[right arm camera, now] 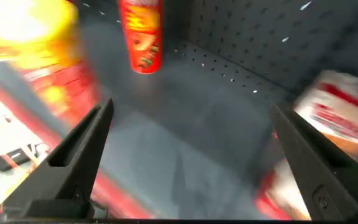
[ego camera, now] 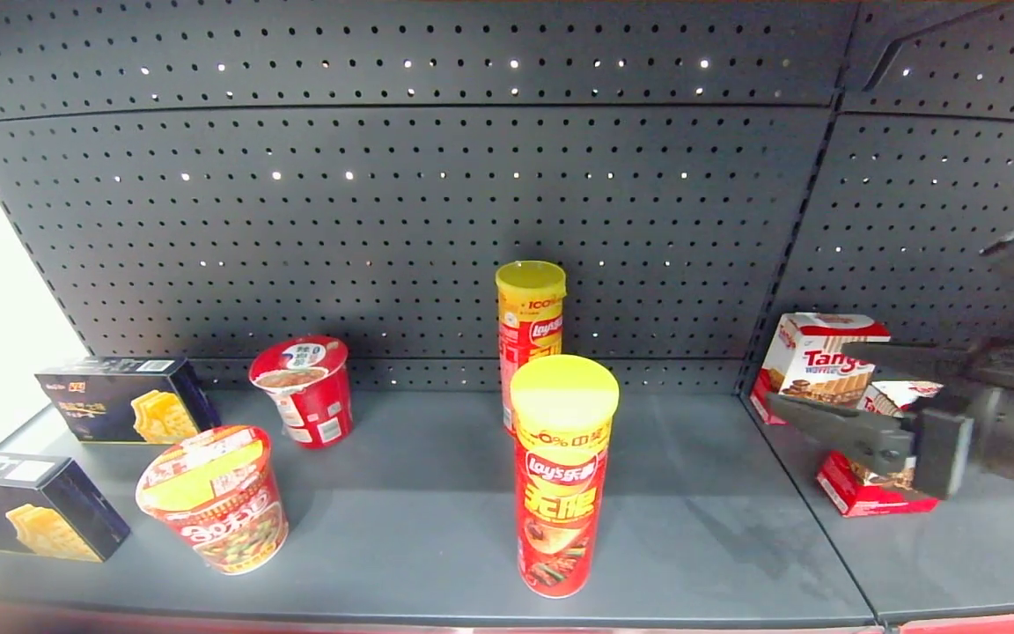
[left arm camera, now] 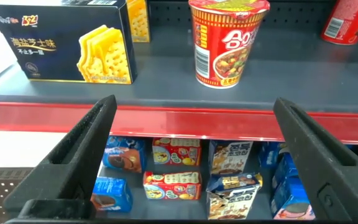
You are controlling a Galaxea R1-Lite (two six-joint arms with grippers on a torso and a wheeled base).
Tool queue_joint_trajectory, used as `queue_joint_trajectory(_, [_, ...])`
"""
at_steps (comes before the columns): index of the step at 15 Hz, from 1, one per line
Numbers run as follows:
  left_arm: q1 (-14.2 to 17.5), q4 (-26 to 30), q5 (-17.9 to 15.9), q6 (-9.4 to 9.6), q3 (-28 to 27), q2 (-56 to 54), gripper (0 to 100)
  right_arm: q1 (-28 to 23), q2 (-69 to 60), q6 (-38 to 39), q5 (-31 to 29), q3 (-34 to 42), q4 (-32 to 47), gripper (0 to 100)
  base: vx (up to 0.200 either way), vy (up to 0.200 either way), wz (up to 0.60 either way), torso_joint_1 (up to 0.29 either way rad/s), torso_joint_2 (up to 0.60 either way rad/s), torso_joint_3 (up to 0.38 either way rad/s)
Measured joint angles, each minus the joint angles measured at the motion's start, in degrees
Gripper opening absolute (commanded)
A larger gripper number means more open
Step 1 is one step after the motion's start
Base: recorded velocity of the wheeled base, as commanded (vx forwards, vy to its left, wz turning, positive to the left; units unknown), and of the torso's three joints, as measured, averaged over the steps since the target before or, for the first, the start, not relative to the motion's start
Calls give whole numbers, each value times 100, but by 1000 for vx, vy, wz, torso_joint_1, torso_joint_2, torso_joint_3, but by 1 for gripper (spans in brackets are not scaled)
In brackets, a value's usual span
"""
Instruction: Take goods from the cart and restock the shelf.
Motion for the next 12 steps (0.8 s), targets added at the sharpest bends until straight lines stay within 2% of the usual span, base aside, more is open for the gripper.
queue_joint_trajectory(2, [2, 0, 0, 0, 0, 0, 100, 319, 795, 500, -484, 394, -1120, 100, 0, 0, 0, 0, 0, 0])
queue_joint_trajectory(4, [0, 1, 0, -2, 0, 0, 100, 568, 1449, 926, -931, 750, -1875, 100, 0, 0, 0, 0, 0, 0])
queue_joint_trajectory(6, [0, 1, -2, 0, 0, 0, 100, 728, 1765, 996, -1185, 997, -1954, 100, 0, 0, 0, 0, 0, 0])
queue_joint_trajectory(9, [0, 0, 0, 0, 0, 0, 100, 872, 1908, 1165, -1262, 1386, -1965, 100, 0, 0, 0, 0, 0, 0])
queue_joint_trajectory(12, [-2, 0, 0, 0, 0, 0, 100, 1034, 1996, 1289, -1284, 1458, -1976, 100, 0, 0, 0, 0, 0, 0])
